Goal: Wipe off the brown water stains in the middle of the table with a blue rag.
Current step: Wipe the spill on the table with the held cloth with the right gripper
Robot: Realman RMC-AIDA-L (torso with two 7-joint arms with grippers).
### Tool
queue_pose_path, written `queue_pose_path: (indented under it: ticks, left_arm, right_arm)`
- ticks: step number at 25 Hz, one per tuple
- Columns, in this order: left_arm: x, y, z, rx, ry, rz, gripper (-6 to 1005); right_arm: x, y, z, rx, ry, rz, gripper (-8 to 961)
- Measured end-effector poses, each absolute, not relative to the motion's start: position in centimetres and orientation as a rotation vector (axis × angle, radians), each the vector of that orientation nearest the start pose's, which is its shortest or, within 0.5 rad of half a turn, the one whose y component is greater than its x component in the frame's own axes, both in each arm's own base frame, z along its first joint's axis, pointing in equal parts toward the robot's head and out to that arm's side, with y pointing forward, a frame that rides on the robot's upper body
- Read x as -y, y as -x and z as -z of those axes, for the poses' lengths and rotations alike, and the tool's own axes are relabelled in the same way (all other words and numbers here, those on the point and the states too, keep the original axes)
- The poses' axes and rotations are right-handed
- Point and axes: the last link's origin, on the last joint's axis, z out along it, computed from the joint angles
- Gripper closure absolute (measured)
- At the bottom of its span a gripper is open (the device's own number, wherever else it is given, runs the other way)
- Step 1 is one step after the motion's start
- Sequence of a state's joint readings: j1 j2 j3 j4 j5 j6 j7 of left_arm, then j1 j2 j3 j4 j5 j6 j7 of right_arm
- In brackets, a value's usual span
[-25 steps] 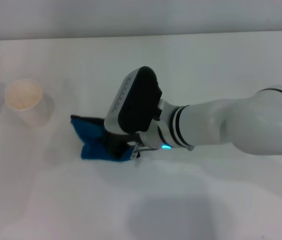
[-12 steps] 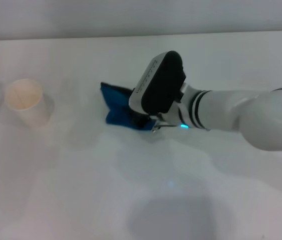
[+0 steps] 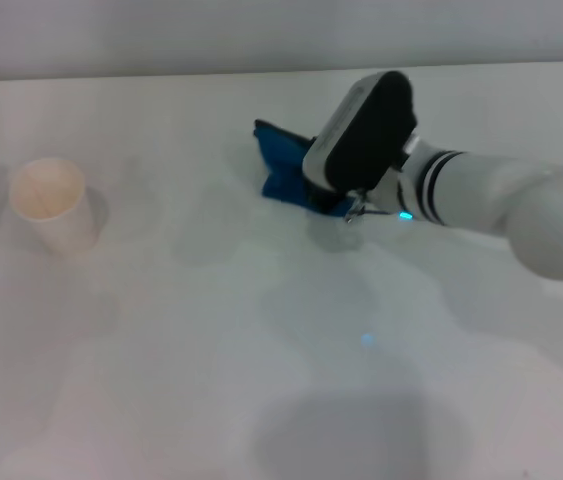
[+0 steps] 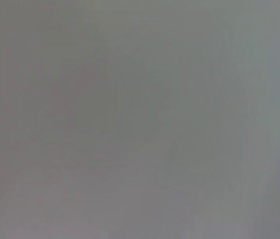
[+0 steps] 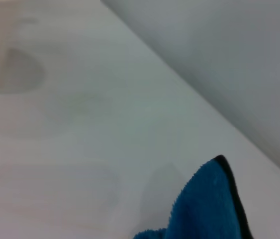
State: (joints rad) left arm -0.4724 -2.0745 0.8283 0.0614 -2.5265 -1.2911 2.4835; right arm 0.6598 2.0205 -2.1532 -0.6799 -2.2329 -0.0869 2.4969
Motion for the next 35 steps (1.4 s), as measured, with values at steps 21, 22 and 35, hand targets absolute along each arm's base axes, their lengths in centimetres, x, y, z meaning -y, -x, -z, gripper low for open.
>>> queue_pose_path:
  ticks: [21, 22, 35]
  left_arm:
    - [-34.1, 33.0, -2.6, 0.734, 1.488, 1.051, 137]
    - [-34.1, 33.0, -2.6, 0.735, 1.488, 1.051, 137]
    - [-34.1, 33.0, -2.7, 0.734, 1.487, 1.049, 138]
  right_arm:
    - [-38.4, -20.8, 13.1, -0.19, 2.396, 0.063, 896]
    - [-38.0, -20.4, 13.5, -0.169, 2.415, 0.055, 896]
    - [-32.7, -17.6, 17.5, 0.075, 2.615, 0.045, 896]
